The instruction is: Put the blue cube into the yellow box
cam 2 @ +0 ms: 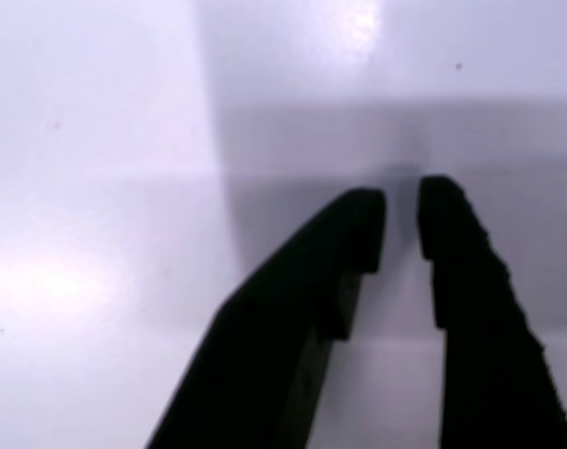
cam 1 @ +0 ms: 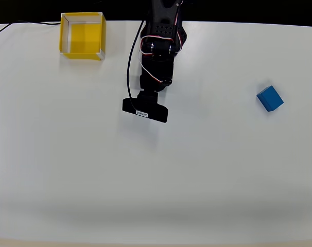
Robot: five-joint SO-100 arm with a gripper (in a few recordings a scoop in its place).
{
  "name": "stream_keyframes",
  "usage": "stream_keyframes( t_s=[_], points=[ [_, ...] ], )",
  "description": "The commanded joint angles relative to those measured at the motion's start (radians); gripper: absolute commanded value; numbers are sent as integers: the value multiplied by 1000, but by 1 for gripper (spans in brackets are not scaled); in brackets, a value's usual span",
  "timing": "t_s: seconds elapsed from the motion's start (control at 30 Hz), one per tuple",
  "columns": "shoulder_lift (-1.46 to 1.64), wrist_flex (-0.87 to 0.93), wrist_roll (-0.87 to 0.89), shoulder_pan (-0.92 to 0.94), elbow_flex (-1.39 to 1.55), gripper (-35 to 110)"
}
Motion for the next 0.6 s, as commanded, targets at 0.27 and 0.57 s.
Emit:
stream_keyframes(
  t_s=[0.27, 0.57],
  points=[
    [29, 17, -17, -66, 28, 1],
    [-23, -34, -60, -80, -29, 9]
  ],
)
